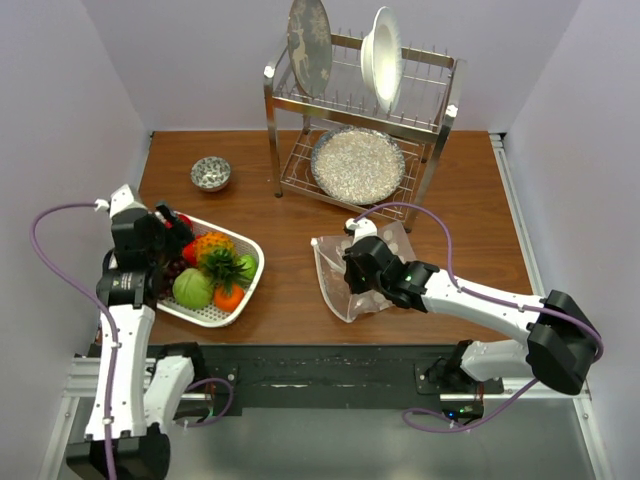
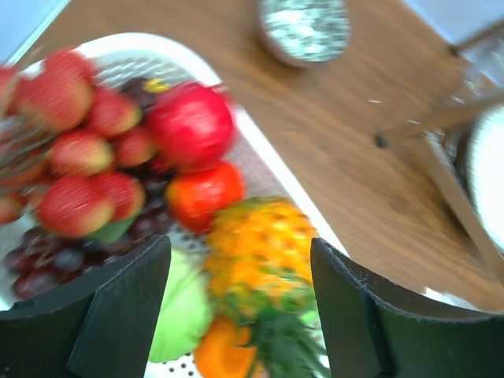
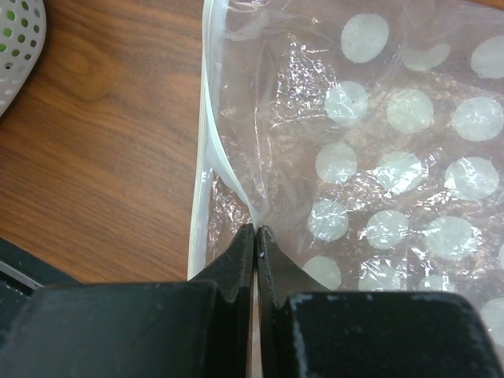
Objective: Open the zip-top bag and remove the fake food
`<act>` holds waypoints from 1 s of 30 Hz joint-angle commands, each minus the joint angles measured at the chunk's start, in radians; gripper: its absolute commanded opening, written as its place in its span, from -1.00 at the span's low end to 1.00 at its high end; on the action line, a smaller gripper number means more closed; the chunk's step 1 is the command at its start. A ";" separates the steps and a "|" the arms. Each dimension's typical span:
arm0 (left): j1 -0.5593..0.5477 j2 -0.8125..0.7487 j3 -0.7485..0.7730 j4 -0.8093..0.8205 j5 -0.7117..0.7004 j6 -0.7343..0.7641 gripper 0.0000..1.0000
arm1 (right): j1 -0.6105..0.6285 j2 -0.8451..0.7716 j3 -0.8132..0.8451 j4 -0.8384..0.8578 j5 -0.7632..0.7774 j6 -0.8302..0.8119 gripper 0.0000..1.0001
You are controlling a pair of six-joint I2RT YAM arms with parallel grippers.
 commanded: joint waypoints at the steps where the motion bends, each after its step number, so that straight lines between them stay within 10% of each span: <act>1: -0.224 0.046 0.107 0.052 -0.017 0.004 0.53 | -0.003 -0.013 0.000 0.040 -0.005 -0.005 -1.00; 15: -1.050 0.378 0.218 0.198 -0.387 -0.091 0.54 | -0.003 -0.164 -0.013 -0.091 0.114 0.095 -1.00; 30: -1.145 0.375 -0.052 0.614 -0.280 -0.065 0.65 | -0.003 -0.359 -0.006 -0.300 0.296 0.186 -1.00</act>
